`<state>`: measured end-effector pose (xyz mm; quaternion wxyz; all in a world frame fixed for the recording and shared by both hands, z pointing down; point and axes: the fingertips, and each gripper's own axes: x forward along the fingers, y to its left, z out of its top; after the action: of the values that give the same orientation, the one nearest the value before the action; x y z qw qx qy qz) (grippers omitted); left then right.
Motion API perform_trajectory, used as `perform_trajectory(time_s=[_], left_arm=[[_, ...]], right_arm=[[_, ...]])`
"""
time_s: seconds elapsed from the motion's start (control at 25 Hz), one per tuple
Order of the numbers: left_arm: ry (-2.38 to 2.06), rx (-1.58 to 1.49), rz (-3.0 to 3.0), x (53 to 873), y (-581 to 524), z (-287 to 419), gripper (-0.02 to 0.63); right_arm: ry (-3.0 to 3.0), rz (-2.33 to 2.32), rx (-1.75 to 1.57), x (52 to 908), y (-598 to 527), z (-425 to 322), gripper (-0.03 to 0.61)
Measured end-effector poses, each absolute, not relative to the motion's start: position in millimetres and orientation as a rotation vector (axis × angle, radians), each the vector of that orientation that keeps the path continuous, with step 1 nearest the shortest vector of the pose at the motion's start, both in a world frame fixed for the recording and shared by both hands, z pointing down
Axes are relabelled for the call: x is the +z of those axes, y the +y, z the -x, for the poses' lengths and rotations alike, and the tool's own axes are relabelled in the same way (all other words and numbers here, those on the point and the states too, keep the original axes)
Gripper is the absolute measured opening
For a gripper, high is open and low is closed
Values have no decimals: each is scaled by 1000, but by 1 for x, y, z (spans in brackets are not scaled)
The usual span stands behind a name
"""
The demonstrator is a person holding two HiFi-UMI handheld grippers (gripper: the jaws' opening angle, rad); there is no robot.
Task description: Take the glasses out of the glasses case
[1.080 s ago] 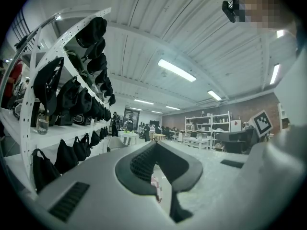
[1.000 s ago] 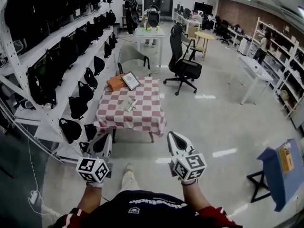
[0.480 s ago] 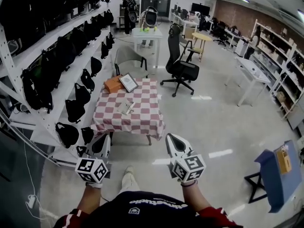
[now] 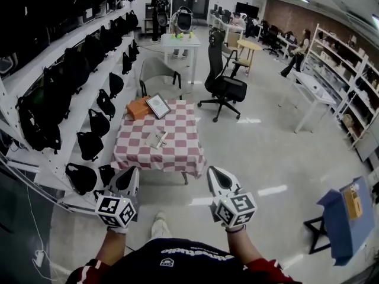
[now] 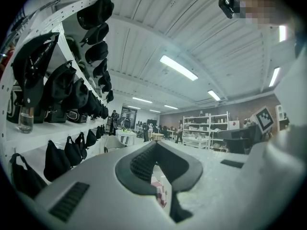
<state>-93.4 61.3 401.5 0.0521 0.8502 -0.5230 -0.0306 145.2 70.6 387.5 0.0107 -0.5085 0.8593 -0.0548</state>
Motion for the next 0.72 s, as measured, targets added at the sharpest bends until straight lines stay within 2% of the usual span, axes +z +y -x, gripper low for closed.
perform_trajectory(time_s=[0.72], left_arm=[[-1552, -54, -2577, 414, -81, 123, 5]], right_arm=[[2691, 1632, -200, 388, -66, -117, -3]])
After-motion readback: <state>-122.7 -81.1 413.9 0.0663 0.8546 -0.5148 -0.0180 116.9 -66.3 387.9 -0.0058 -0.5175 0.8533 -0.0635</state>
